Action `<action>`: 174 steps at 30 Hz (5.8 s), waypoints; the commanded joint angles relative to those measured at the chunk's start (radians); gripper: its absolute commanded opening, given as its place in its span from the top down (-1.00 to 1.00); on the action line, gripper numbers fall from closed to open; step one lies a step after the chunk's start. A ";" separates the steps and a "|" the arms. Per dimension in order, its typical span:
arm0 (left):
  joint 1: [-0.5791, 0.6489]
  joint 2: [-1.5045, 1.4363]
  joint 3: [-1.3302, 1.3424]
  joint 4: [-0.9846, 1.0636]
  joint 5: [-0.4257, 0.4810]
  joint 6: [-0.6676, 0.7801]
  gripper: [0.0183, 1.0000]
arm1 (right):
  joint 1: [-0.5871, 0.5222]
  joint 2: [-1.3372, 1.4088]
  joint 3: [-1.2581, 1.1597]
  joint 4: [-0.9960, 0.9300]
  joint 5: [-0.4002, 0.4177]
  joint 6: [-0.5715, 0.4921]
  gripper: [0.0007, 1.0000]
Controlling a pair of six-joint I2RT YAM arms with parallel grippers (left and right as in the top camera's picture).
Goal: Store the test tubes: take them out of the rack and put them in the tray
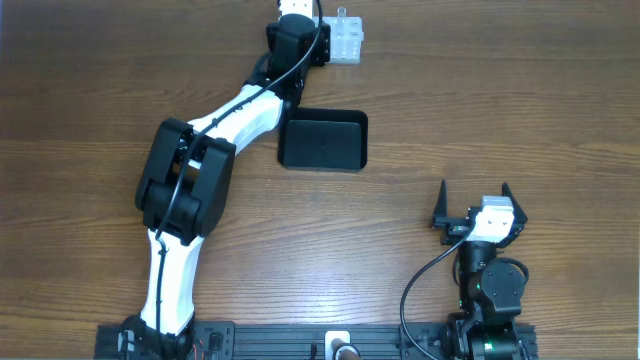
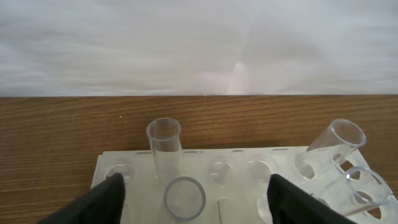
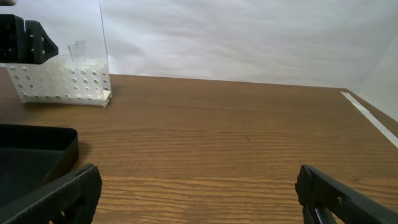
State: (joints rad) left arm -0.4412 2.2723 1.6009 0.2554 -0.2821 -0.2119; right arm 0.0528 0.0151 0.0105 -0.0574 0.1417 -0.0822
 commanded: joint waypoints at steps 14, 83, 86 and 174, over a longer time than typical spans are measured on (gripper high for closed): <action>-0.002 0.013 0.024 -0.006 -0.032 -0.006 0.20 | -0.006 -0.003 -0.005 -0.003 0.009 -0.002 -0.98; 0.006 0.041 0.029 0.036 -0.063 -0.012 0.85 | -0.006 -0.003 -0.005 -0.003 0.009 -0.002 -0.98; 0.008 0.016 0.029 0.019 -0.072 -0.012 0.91 | -0.006 -0.003 -0.005 -0.003 0.009 -0.002 -0.98; -0.100 -0.150 0.018 -0.977 0.002 -0.499 0.71 | -0.006 -0.003 -0.005 -0.003 0.009 -0.002 -0.99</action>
State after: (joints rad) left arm -0.5385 2.1078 1.6211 -0.7219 -0.2871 -0.7250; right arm 0.0528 0.0151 0.0105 -0.0578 0.1417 -0.0826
